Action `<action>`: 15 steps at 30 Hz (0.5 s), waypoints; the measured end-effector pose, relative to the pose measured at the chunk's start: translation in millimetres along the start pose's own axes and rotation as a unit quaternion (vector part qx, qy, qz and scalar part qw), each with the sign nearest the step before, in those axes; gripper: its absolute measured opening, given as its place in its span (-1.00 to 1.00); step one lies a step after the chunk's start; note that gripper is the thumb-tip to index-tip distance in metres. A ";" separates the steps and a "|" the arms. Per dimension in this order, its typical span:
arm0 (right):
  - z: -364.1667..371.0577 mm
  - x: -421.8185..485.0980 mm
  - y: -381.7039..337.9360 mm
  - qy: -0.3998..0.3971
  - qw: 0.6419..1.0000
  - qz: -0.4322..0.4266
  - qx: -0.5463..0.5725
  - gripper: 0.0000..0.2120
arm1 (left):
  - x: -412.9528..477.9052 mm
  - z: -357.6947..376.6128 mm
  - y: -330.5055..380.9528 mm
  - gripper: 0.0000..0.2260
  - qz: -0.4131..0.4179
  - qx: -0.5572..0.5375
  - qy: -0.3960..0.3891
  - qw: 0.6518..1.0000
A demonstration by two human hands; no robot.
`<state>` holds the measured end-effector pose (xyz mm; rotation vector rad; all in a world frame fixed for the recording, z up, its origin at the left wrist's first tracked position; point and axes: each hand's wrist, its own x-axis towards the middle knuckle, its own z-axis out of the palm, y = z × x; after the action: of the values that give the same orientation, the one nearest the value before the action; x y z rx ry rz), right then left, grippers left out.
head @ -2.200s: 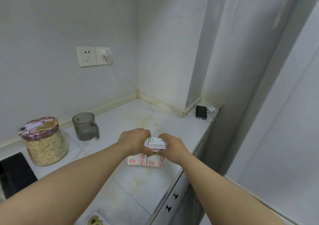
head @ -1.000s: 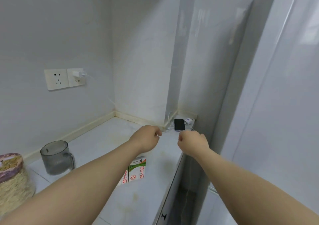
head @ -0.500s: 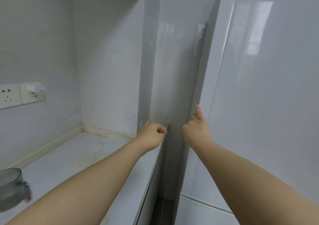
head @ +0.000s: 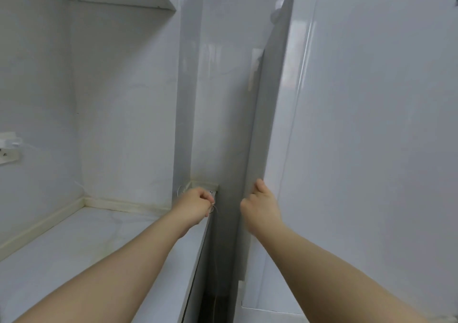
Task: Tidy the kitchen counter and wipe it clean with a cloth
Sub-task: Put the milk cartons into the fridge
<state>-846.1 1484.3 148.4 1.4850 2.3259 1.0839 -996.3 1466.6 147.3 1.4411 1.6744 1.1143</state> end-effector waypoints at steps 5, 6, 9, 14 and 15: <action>-15.7 -48.6 -5.1 0.031 0.999 0.015 0.022 -0.83 | -25.4 8.1 10.8 -0.75 0.039 -0.001 -0.026 0.999; -19.2 -58.5 -7.6 0.041 0.998 0.015 0.047 -0.86 | -32.2 10.1 12.9 -0.76 0.043 0.000 -0.034 0.998; -30.0 -87.2 -10.9 0.075 0.994 0.027 0.075 -0.83 | -55.4 16.5 19.4 -0.78 0.058 0.010 -0.047 0.997; -47.2 -141.0 -13.8 0.081 0.991 0.042 0.103 -0.86 | -103.0 24.1 31.5 -0.77 0.070 0.000 -0.052 0.996; -51.0 -152.5 -13.1 0.087 0.989 0.047 0.108 -0.86 | -115.3 25.4 33.1 -0.78 0.070 0.001 -0.050 0.996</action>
<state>-806.8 1328.0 142.1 1.6500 2.5893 1.0494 -939.0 1359.0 160.8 1.6105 1.5258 1.0967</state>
